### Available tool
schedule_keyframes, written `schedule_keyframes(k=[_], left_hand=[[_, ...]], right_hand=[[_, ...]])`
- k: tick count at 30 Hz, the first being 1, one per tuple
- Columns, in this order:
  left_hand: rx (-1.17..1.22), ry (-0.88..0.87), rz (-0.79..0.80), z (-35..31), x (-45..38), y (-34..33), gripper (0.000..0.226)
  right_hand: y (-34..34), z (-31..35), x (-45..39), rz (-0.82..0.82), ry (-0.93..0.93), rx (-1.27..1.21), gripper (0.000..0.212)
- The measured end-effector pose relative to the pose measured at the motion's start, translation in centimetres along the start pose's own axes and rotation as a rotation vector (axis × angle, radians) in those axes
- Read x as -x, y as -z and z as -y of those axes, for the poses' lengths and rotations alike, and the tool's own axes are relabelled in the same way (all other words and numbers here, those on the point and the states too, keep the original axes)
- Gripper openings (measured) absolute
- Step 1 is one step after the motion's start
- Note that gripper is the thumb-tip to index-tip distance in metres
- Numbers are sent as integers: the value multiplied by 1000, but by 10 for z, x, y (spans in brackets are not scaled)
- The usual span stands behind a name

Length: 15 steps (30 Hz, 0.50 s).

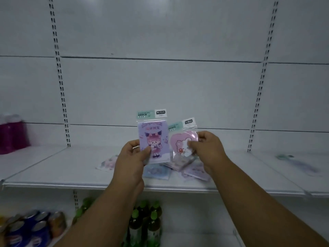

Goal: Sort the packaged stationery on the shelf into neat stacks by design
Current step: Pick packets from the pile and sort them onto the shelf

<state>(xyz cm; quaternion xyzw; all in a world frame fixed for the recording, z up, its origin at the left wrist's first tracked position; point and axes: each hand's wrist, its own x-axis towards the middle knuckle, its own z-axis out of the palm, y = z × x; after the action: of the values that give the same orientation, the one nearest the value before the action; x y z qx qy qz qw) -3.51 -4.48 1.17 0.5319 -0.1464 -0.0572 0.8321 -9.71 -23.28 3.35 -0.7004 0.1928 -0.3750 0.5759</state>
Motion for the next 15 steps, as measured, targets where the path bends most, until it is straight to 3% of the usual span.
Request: schedule_keyframes(k=[7,15], left_hand=[[-25,78,135,44,46,-146,17],[-115,194,316,121,106,-336,18]], right_hand=[[192,2,15,-119,45,-181,20],[403,6,14,-203,48,-194,25]])
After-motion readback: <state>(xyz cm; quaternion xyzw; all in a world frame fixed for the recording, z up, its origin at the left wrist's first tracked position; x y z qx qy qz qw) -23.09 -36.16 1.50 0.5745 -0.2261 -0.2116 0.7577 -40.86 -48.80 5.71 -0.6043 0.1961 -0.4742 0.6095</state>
